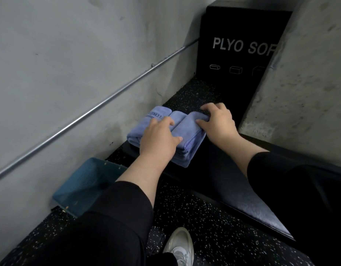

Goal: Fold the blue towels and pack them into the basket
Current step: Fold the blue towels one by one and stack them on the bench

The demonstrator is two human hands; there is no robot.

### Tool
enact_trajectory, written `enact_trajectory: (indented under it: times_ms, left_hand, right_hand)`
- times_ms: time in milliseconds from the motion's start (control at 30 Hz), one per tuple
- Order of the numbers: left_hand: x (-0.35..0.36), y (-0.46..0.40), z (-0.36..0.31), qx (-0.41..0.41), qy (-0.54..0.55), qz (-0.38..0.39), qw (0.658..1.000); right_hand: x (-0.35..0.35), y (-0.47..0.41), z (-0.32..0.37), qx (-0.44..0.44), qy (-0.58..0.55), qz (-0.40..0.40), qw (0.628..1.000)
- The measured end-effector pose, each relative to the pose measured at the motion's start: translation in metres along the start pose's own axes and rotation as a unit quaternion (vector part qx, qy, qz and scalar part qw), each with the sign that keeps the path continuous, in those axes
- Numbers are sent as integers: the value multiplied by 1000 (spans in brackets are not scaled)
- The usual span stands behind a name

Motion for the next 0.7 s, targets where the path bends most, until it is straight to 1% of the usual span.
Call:
enact_trajectory:
  times_ms: [67, 100, 133, 233, 333, 433, 567, 633, 700]
  left_hand:
    - [6, 1, -11, 54, -55, 13, 997]
    - [8, 1, -13, 62, -73, 21, 995]
    - [10, 2, -12, 58, -84, 29, 994]
    - [12, 4, -8, 42, -107, 51, 992]
    - [18, 6, -7, 32, -114, 86, 989]
    - [22, 6, -3, 19, -130, 101, 986]
    - [25, 7, -4, 13, -130, 101, 986]
    - [23, 8, -7, 18, -119, 87, 989]
    - [18, 8, -10, 30, -95, 65, 993]
  right_hand:
    - [-7, 9, 23, -104, 35, -39, 993]
    - [-5, 14, 28, -133, 42, -38, 990]
    - [1, 16, 27, -135, 36, -19, 990]
    - [22, 20, 16, -99, 29, 54, 993]
    - [32, 25, 8, -93, 41, 93, 990]
    - [36, 29, 3, -95, 52, 116, 987]
    - [37, 29, 3, -88, 60, 140, 984]
    - [33, 29, 5, -83, 34, 137, 986]
    - [25, 28, 8, -82, -6, 116, 990]
Point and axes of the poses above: each hand's wrist, its own y-axis away from the middle knuckle, its own x-axis out of the palm, z = x × y, the point moved 10 cm from there along -y, towards the middle knuckle, and after that the axes turned 5 degrees about y, right-handed, at the moved point
